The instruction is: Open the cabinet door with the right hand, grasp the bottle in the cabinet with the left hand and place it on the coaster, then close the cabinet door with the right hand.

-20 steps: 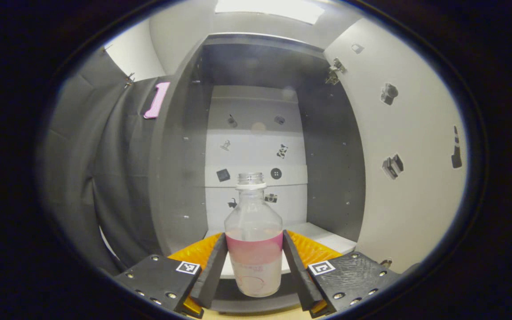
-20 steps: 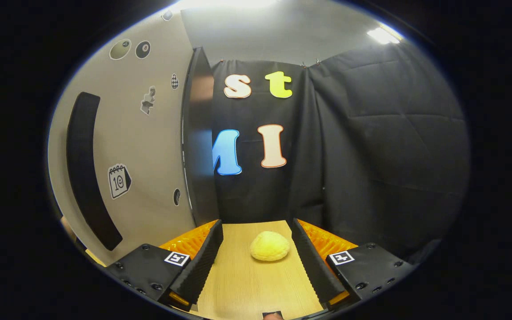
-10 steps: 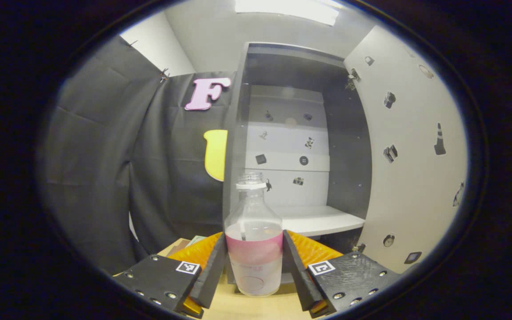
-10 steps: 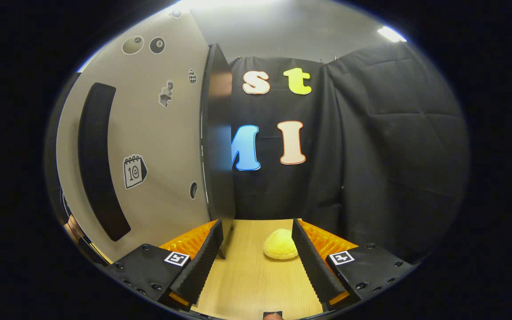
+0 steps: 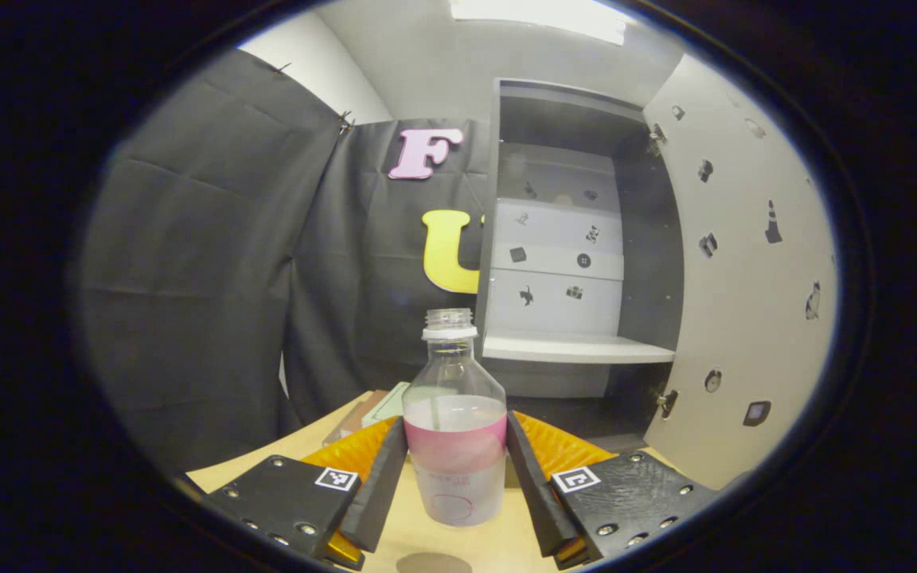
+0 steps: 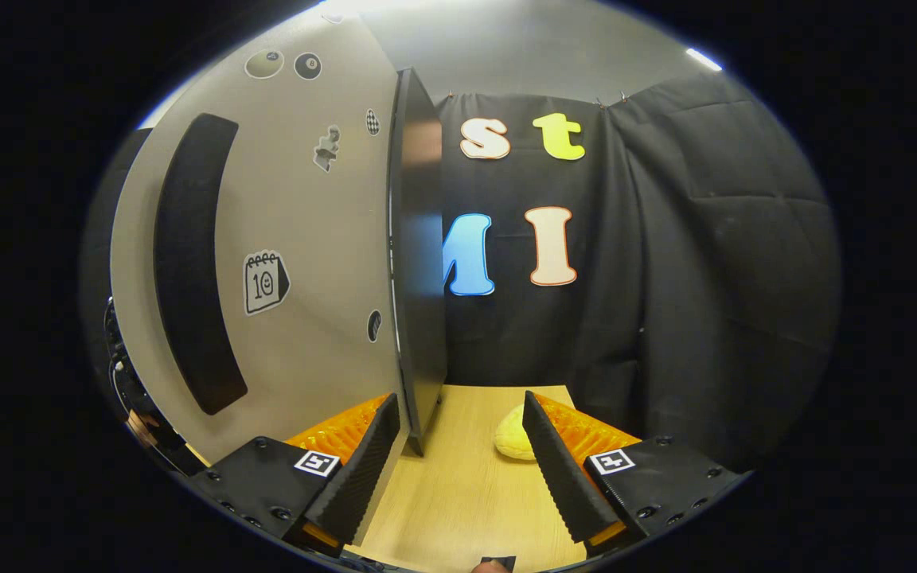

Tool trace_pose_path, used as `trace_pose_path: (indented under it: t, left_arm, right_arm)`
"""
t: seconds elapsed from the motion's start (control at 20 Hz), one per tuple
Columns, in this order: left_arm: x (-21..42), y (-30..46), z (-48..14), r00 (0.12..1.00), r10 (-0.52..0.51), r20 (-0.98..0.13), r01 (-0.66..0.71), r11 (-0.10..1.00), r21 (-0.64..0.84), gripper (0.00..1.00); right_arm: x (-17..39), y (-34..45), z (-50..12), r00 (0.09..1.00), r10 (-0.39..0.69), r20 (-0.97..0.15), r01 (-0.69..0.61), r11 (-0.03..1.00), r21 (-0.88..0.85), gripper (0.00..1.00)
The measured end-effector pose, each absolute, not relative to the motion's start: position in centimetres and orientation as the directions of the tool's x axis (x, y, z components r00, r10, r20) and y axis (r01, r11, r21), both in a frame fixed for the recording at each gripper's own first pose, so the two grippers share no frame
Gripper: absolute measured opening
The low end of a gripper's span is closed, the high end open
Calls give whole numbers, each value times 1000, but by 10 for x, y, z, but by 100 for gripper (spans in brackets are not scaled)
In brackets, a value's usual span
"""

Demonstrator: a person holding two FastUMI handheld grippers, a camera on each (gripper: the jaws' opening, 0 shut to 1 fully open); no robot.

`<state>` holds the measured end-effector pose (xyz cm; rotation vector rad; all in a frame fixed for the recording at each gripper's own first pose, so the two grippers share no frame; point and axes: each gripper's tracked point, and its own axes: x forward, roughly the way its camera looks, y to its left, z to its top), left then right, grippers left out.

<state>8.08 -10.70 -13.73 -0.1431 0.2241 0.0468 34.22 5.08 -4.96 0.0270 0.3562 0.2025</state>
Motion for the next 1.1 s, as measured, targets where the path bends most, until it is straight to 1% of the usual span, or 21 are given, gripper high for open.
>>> trace_pose_path:
  t: [0.05, 0.1, 0.15, 0.2, 0.25, 0.3, 0.4, 0.5, 0.6, 0.65, 0.7, 0.75, 1.0, 1.05, 1.1]
  left_arm:
    - [75, -104, -144, 972, 33, -234, -67, 988, -140, 73]
    - [68, -102, -151, 970, 36, -240, -73, 987, -144, 71]
    - [63, -99, -158, 968, 38, -249, -77, 986, -148, 73]
    - [60, -98, -165, 967, 40, -253, -81, 985, -153, 71]
    - [55, -97, -172, 965, 40, -261, -84, 984, -160, 73]
    - [52, -98, -181, 963, 37, -267, -85, 982, -169, 71]
    - [47, -99, -200, 958, 35, -286, -89, 980, -177, 70]
    - [40, -99, -223, 947, 35, -319, -93, 981, -168, 70]
    - [36, -101, -242, 937, 36, -347, -98, 981, -165, 73]
    - [34, -101, -251, 932, 37, -360, -103, 981, -166, 71]
    - [33, -102, -262, 928, 39, -370, -108, 980, -170, 71]
    - [31, -102, -270, 924, 41, -380, -113, 979, -170, 73]
    - [27, -102, -300, 919, 75, -387, -138, 981, -136, 74]
    - [28, -104, -304, 919, 78, -386, -140, 981, -135, 71]
    - [28, -106, -306, 922, 78, -379, -140, 980, -140, 74]
  right_arm:
    - [342, 52, -51, 916, 204, -347, -195, 979, 61, 98]
    - [341, 54, -52, 914, 207, -349, -199, 978, 61, 98]
    - [341, 56, -53, 912, 209, -352, -201, 978, 59, 98]
    - [340, 57, -55, 912, 209, -354, -203, 978, 56, 98]
    - [340, 58, -55, 911, 208, -355, -203, 978, 52, 98]
    - [339, 57, -57, 912, 205, -355, -203, 978, 44, 98]
    - [339, 54, -62, 916, 189, -354, -192, 981, 28, 98]
    - [336, 51, -73, 909, 175, -377, -175, 984, 36, 98]
    - [332, 53, -82, 896, 182, -405, -178, 983, 48, 98]
    - [331, 51, -84, 894, 176, -412, -176, 984, 38, 98]
    - [330, 47, -86, 894, 164, -418, -170, 985, 24, 98]
    - [330, 45, -87, 894, 153, -421, -161, 987, 16, 98]
    - [326, 38, -92, 888, 138, -439, -143, 989, 23, 98]
    - [326, 36, -92, 886, 132, -444, -137, 990, 20, 98]
    - [325, 36, -93, 884, 133, -448, -138, 990, 22, 98]
